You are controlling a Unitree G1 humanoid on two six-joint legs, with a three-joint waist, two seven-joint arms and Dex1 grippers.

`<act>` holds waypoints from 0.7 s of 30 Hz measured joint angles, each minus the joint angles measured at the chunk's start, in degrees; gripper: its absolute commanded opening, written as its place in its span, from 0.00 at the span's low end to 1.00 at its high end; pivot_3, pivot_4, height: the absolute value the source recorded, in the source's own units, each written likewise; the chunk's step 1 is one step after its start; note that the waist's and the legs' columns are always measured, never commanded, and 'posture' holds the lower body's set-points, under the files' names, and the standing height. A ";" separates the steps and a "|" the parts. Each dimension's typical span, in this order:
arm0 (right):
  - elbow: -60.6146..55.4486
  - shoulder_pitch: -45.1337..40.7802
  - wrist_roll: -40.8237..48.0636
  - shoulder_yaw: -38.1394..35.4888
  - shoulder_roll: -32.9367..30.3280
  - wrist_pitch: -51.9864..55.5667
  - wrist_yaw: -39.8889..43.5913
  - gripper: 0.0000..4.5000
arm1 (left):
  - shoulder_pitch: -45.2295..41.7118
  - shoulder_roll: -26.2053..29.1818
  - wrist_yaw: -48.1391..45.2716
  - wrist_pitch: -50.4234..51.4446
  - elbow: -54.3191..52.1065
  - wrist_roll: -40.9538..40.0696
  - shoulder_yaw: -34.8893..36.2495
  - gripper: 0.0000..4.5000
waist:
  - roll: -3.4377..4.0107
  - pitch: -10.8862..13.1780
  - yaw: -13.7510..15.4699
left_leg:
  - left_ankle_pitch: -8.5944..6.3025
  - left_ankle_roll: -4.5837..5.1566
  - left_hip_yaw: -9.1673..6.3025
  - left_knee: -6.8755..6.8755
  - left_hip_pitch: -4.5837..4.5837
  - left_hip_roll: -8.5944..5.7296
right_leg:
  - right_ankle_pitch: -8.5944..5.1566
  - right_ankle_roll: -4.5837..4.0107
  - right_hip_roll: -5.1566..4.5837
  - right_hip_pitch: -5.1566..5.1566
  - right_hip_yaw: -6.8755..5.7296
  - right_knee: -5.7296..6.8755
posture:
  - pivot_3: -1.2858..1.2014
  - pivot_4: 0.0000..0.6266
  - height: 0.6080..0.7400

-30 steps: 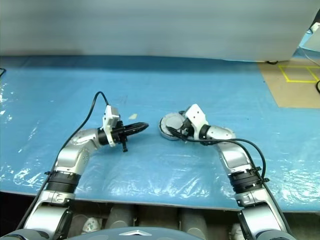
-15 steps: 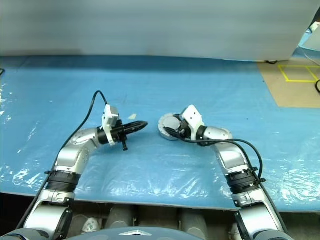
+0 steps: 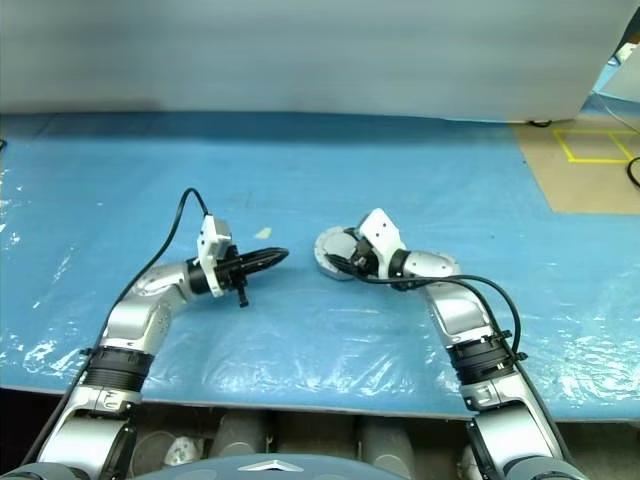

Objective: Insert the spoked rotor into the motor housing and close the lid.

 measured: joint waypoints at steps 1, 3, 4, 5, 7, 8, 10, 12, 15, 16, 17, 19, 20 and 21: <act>-0.24 -0.06 -0.01 0.21 -0.14 0.70 0.04 0.66 | 0.11 0.15 -0.04 -0.75 0.22 0.15 -0.06 0.00 | 0.00 0.00 0.00 | 0.00 0.00 0.00 0.00 0.02 0.00 | 0.00 0.00 0.00 0.02 0.00 0.00 | 0.52 0.24 1.00; -1.26 -0.12 -0.27 0.91 -0.81 2.36 0.31 0.66 | 0.52 0.22 -0.05 -2.34 1.05 0.76 -0.22 0.00 | 0.00 -0.01 0.02 | -0.02 -0.03 0.00 -0.04 0.18 -0.01 | 0.00 0.00 0.00 0.19 0.01 -0.03 | 0.52 0.24 1.00; -1.62 -0.09 -0.41 1.05 -0.94 3.00 0.51 0.66 | 0.74 0.12 -0.03 -3.26 1.54 1.14 -0.36 0.00 | 0.00 -0.01 0.04 | -0.06 -0.10 0.00 -0.09 0.31 0.00 | 0.00 0.00 0.00 0.33 -0.01 -0.08 | 0.52 0.24 1.00; -2.04 -0.05 -0.52 1.15 -1.11 3.70 0.57 0.66 | 0.81 -0.01 0.02 -4.34 2.31 1.44 -0.63 0.00 | 0.00 -0.01 0.08 | -0.11 -0.17 0.00 -0.14 0.42 -0.01 | -0.01 -0.01 0.00 0.43 -0.01 -0.13 | 0.52 0.24 1.00; -2.99 0.00 -0.58 1.42 -1.64 5.36 0.74 0.66 | 1.02 -0.44 0.07 -6.68 3.86 2.34 -1.36 0.00 | 0.00 -0.01 0.18 | -0.11 -0.18 0.00 -0.18 0.59 -0.01 | -0.01 -0.01 -0.01 0.61 -0.02 -0.20 | 0.52 0.24 1.00; -3.43 -0.01 -0.59 1.53 -1.84 6.10 0.78 0.66 | 1.10 -0.69 0.09 -7.66 4.74 2.50 -1.53 0.00 | 0.00 -0.02 0.20 | -0.11 -0.18 0.00 -0.19 0.61 -0.01 | -0.02 -0.01 -0.02 0.63 -0.02 -0.20 | 0.52 0.24 1.00; -4.00 0.00 -0.60 1.79 -2.19 7.08 0.80 0.66 | 1.17 -0.86 0.14 -9.11 5.91 2.97 -1.77 0.00 | 0.00 -0.03 0.21 | -0.11 -0.18 0.00 -0.19 0.62 0.00 | -0.02 -0.01 -0.02 0.64 -0.02 -0.19 | 0.52 0.24 1.00; -4.33 0.03 -0.61 1.98 -2.54 8.05 0.83 0.66 | 1.13 -1.17 0.25 -10.36 6.77 3.45 -2.05 0.00 | 0.00 -0.04 0.21 | -0.11 -0.19 0.00 -0.19 0.64 -0.01 | -0.02 -0.01 -0.02 0.66 -0.02 -0.19 | 0.52 0.24 1.00; -4.60 -0.02 -0.62 2.15 -3.16 8.93 1.35 0.66 | 1.01 -2.28 0.44 -11.39 7.23 3.54 -2.29 0.00 | -0.02 -0.05 0.34 | -0.12 -0.19 0.00 -0.18 0.65 -0.01 | -0.02 -0.01 -0.04 0.69 -0.03 -0.19 | 0.52 0.24 1.00; -4.75 0.00 -0.62 2.16 -3.22 9.13 1.59 0.66 | 0.85 -2.58 0.59 -11.57 7.26 3.54 -2.37 0.00 | -0.02 -0.05 0.34 | -0.12 -0.19 0.00 -0.18 0.65 -0.01 | -0.02 -0.01 -0.04 0.69 -0.03 -0.19 | 0.52 0.24 1.00; -5.12 0.13 -0.58 2.21 -3.35 9.30 1.99 0.66 | 0.53 -2.87 0.67 -11.66 7.28 3.54 -2.43 0.00 | -0.02 -0.05 0.33 | -0.12 -0.19 0.00 -0.19 0.66 -0.01 | -0.02 -0.01 -0.04 0.69 -0.03 -0.19 | 0.52 0.24 1.00; -6.10 0.61 -0.17 2.46 -3.72 9.43 3.03 0.66 | 0.09 -3.16 0.72 -12.08 7.28 3.54 -2.47 0.00 | -0.02 -0.05 0.28 | -0.12 -0.19 0.00 -0.20 0.67 -0.01 | -0.02 -0.01 -0.03 0.69 -0.03 -0.19 | 0.52 0.24 1.00; -7.25 1.37 0.61 2.51 -4.23 9.78 4.28 0.66 | -0.10 -3.33 0.71 -12.15 7.28 3.54 -2.50 0.00 | -0.02 -0.06 0.29 | -0.12 -0.19 0.00 -0.23 0.68 -0.01 | -0.02 -0.01 -0.03 0.69 -0.02 -0.20 | 0.52 0.24 1.00; -8.40 2.24 1.34 2.61 -4.51 10.09 5.30 0.66 | -0.10 -3.38 0.68 -12.17 7.28 3.54 -2.54 0.00 | -0.03 -0.06 0.29 | -0.12 -0.18 0.00 -0.24 0.68 0.00 | -0.02 -0.01 -0.03 0.69 -0.03 -0.20 | 0.52 0.24 1.00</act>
